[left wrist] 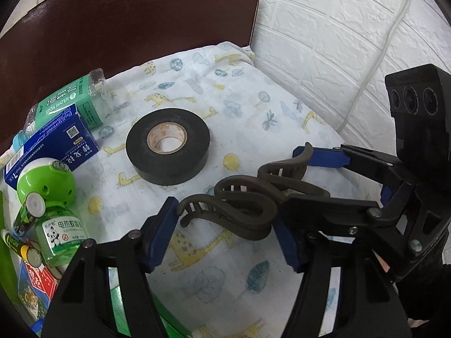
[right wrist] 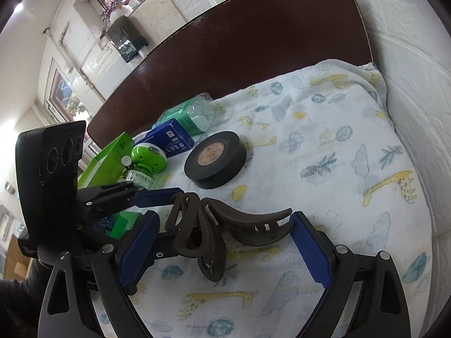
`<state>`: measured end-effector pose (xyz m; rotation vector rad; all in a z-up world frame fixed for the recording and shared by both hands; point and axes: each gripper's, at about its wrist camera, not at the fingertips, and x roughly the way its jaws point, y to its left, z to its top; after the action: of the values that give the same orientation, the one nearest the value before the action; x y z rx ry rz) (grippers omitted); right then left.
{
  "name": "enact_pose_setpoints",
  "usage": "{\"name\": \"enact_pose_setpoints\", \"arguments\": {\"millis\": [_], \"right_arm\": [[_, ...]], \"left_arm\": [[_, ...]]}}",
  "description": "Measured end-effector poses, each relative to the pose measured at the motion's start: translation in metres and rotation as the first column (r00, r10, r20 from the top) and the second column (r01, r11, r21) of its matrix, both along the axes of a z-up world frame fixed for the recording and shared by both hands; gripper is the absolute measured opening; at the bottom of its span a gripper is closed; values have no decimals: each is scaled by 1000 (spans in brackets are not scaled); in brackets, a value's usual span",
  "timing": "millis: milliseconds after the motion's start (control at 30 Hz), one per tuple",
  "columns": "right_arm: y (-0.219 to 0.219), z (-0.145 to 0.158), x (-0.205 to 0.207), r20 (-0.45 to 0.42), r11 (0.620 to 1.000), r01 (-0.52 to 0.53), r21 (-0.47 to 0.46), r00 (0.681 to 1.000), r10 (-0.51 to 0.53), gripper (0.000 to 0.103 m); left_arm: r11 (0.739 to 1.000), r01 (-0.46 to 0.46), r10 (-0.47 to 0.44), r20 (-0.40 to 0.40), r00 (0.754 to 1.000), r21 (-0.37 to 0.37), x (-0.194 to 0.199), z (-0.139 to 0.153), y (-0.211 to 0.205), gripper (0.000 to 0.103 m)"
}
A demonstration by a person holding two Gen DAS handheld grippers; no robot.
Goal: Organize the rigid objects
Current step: 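Carry the claw clip into the green box and open the right gripper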
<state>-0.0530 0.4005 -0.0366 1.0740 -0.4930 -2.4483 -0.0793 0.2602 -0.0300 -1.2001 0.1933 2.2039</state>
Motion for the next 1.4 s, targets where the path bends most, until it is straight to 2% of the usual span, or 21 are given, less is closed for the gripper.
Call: {"name": "enact_pose_setpoints", "arguments": {"millis": [100, 300, 500, 733, 967, 1167, 1300, 1400], "right_arm": [[0, 5, 4, -4, 1000, 7, 0, 1000, -7, 94], [-7, 27, 13, -40, 1000, 3, 10, 999, -3, 94], [-36, 61, 20, -102, 999, -38, 14, 994, 39, 94], [-113, 98, 21, -166, 988, -148, 33, 974, 152, 94], [-213, 115, 11, -193, 958, -285, 42, 938, 288, 94], [-300, 113, -9, -165, 922, -386, 15, 909, 383, 94], [-352, 106, -20, -144, 904, -427, 17, 894, 425, 94], [-382, 93, -32, -94, 895, -445, -5, 892, 443, 94]], "left_arm": [[1000, -5, 5, -9, 1000, 11, 4, 6, -2, 65], [1000, -20, 21, -89, 996, 21, 20, 35, -14, 65], [996, -73, 81, -174, 981, 49, 39, 67, -57, 65], [977, -195, 210, -269, 940, 82, 72, 97, -140, 65], [935, -337, 354, -313, 881, 108, 92, 107, -239, 64], [894, -431, 447, -311, 839, 121, 95, 103, -318, 63], [874, -471, 485, -280, 829, 120, 89, 90, -361, 63], [861, -495, 508, -241, 827, 118, 82, 76, -388, 63]]}}
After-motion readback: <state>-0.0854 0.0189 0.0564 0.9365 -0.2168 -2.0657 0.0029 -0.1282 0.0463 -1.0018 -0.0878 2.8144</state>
